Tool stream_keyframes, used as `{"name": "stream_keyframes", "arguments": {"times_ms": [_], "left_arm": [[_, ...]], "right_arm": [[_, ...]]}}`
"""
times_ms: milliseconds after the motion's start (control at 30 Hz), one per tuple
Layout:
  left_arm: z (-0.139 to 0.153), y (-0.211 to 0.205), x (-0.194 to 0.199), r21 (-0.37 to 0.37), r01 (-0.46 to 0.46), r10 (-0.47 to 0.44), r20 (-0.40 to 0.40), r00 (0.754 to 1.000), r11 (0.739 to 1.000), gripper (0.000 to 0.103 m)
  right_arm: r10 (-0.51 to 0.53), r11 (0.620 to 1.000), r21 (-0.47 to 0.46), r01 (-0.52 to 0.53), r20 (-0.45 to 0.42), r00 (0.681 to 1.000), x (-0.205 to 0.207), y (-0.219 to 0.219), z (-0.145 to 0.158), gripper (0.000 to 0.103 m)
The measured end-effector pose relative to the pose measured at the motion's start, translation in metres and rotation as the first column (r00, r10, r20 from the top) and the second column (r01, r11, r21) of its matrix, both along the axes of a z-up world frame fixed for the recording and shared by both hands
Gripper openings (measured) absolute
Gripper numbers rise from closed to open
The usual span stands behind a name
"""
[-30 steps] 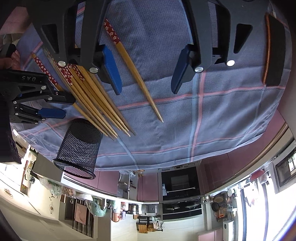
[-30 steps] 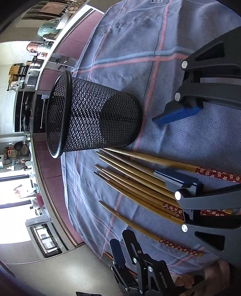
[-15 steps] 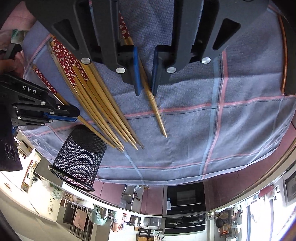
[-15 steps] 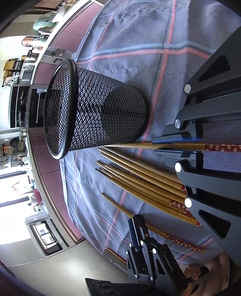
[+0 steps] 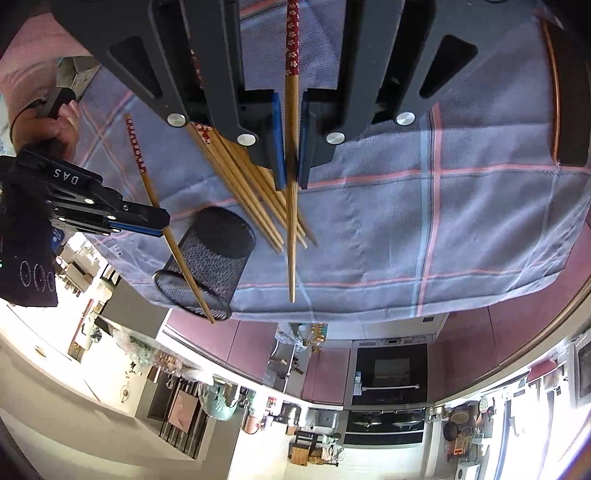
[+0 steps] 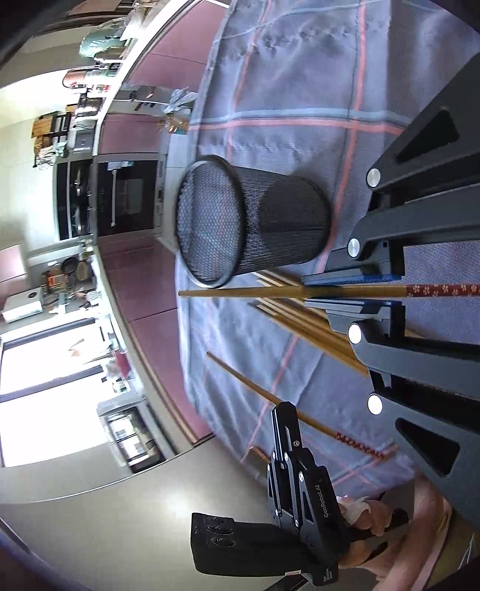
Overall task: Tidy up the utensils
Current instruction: 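Lift the left tool's chopstick upright over the mesh cup while the right tool lifts its chopstick too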
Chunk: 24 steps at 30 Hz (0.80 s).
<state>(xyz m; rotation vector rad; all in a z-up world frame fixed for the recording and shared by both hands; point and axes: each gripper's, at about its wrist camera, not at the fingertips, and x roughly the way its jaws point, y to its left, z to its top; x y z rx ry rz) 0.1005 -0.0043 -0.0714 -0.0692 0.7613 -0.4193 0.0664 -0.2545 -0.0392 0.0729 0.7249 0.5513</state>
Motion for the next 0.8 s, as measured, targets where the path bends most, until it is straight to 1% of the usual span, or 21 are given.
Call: {"name": "stream_keyframes", "arguments": {"times_ms": [233,433,533,600,800], "left_arm": [[0.057,0.007,-0.016,-0.091,0.057,-0.046,0.116,0.992,0.994,0.008],[0.104,0.008,-0.018,-0.157,0.079,-0.044,0.216,0.975,0.984,0.008],[0.128,0.004,-0.014,-0.189,0.103,-0.051,0.259,0.964,0.977,0.008],[0.142,-0.002,-0.008,-0.200,0.120,-0.060,0.281,0.958,0.972,0.008],[0.177,-0.028,0.005,-0.209,0.172,-0.097,0.327,0.940,0.963,0.008]], "right_arm": [[0.004,0.998,0.058,-0.009,0.096,0.995,-0.006,-0.007,0.032,0.006],[-0.002,0.993,0.115,-0.018,0.172,0.985,-0.003,-0.020,0.066,0.006],[-0.013,0.992,0.124,-0.014,0.219,0.976,0.003,-0.024,0.084,0.006],[-0.026,0.993,0.120,-0.004,0.253,0.967,0.007,-0.025,0.094,0.006],[-0.055,0.991,0.134,0.016,0.292,0.955,0.030,-0.031,0.110,0.006]]}}
